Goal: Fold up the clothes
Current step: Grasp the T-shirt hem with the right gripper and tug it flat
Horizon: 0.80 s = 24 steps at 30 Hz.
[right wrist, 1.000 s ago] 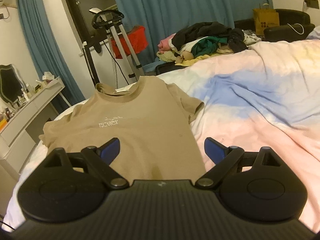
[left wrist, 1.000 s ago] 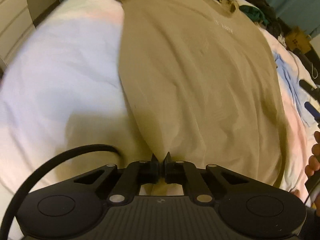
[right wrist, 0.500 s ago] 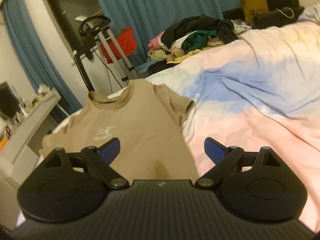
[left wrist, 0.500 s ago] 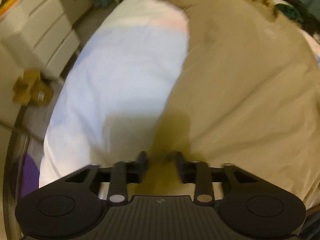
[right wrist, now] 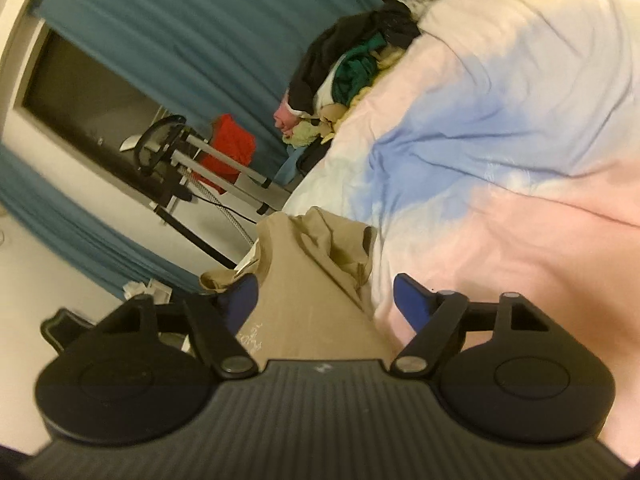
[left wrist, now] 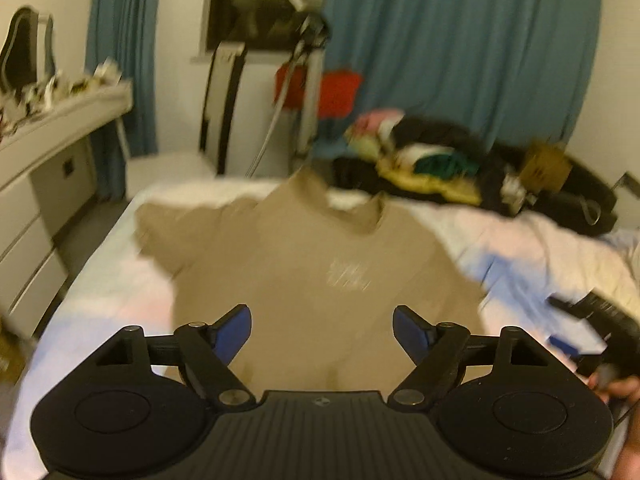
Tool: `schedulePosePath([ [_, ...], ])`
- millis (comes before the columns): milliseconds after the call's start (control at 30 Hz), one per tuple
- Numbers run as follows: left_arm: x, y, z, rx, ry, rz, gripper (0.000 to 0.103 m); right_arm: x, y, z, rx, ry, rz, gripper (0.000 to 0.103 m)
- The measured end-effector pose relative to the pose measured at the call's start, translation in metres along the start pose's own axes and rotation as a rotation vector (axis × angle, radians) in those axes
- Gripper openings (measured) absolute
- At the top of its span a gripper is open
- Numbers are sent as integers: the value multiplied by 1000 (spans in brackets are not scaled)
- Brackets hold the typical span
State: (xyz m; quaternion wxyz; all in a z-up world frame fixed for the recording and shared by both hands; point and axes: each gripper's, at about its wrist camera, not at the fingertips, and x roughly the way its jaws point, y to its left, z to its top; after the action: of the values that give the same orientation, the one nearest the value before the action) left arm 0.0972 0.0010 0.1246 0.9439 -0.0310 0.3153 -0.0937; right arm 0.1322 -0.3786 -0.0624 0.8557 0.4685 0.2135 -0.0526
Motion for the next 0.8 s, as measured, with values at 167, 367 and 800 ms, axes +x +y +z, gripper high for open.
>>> schedulePosePath([
  [167,55,-9,-53,-65,-7,-93,81,54,1,11,-72,31,-40,57],
  [367,114,32,-120,-11,19,-26,80,128,-20,21,-278,53,-39,50],
  [800,188,42,-145,-26,74,-136,80,149,-9,10,-447,-31,78,22],
])
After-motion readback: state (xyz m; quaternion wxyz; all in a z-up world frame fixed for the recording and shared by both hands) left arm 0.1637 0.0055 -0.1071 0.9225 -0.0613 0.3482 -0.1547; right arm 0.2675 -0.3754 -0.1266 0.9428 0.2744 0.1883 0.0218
